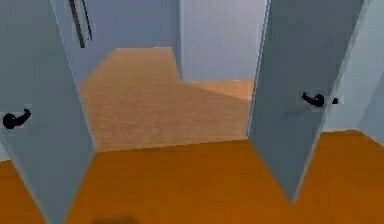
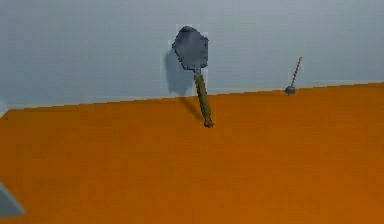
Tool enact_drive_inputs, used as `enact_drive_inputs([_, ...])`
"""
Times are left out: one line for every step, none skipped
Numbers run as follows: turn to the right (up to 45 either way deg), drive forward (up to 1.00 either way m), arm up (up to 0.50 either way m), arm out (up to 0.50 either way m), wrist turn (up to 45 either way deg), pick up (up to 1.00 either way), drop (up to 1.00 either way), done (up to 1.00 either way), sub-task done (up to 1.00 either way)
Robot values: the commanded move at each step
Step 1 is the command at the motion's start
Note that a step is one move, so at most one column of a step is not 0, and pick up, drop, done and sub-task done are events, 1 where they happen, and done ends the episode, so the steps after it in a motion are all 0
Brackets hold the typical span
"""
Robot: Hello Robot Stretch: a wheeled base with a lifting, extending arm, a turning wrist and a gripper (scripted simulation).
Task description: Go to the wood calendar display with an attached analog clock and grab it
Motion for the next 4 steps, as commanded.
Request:
enact_drive_inputs([0.0, 1.00, 0.00, 0.00, 0.0, 0.00, 0.00, 0.00, 0.00])
enact_drive_inputs([0.0, 1.00, 0.00, 0.00, 0.0, 0.00, 0.00, 0.00, 0.00])
enact_drive_inputs([12.0, 0.00, 0.00, 0.00, 0.0, 0.00, 0.00, 0.00, 0.00])
enact_drive_inputs([0.0, 0.10, 0.00, 0.00, 0.0, 0.00, 0.00, 0.00, 0.00])
